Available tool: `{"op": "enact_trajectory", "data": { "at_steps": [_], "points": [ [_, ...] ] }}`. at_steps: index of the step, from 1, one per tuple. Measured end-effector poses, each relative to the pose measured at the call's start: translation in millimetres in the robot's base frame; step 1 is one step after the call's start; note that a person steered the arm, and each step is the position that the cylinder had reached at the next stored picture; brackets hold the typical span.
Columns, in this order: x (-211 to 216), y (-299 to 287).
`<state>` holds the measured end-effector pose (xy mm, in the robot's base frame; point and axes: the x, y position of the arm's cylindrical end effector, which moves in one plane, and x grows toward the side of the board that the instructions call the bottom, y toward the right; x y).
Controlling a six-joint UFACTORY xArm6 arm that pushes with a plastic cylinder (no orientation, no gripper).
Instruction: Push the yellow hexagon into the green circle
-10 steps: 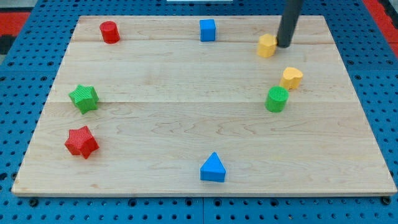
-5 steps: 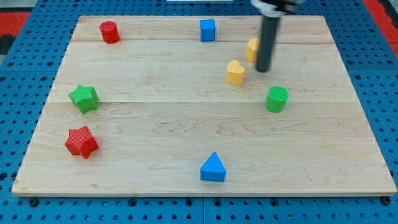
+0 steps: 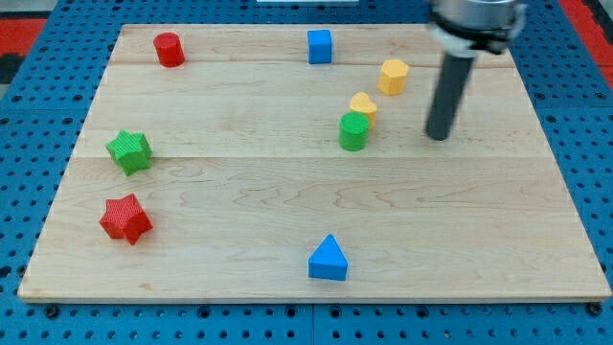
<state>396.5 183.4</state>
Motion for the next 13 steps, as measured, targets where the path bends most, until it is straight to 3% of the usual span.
{"op": "enact_trajectory", "data": {
  "at_steps": [1, 2, 3, 4, 5, 6, 8, 10, 13],
  "points": [
    [-73, 7],
    [-93, -26],
    [-102, -99],
    [-87, -138],
    [-124, -162],
    [-109, -199],
    [-31, -145],
    [-51, -204],
    [-45, -214]
  ]
}}
